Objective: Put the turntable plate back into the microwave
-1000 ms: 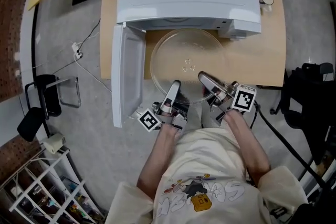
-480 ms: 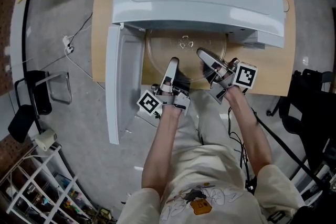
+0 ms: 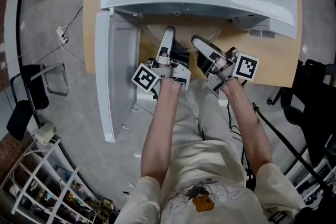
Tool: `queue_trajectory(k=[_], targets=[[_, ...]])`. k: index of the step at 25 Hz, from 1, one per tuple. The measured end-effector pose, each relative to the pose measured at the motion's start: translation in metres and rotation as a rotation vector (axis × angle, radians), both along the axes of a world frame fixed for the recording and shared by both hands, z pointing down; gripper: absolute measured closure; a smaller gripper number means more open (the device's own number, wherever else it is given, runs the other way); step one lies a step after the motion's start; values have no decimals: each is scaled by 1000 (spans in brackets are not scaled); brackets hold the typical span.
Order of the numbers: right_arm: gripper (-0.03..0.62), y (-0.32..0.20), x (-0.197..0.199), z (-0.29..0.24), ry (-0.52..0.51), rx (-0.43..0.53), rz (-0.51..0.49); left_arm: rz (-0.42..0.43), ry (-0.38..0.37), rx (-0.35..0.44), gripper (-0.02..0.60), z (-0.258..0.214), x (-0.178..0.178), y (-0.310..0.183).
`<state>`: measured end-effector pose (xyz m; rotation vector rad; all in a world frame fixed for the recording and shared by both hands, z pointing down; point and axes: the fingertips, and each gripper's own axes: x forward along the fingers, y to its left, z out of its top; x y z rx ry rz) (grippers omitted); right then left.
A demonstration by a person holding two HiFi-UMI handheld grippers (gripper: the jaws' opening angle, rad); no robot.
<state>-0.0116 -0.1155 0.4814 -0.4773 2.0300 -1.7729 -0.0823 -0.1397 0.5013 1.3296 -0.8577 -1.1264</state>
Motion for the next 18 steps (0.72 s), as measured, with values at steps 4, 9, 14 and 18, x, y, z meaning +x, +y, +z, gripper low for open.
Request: queue_trajectory(k=[4,9,14,18], targets=[[528,-7,-4,6,15,-35,52,21,-24,16,545,-4,4,-15],[537,-15,-2,4,-12,-31,95,24,-6,36,541,-8,7,-24],[514,-21,0,-2,-56,-8,111,5,-5,46,498,-10,6,-27],[516,-21,0,4,-64,-29,123,17,-12,30,483,-5,6,-25]])
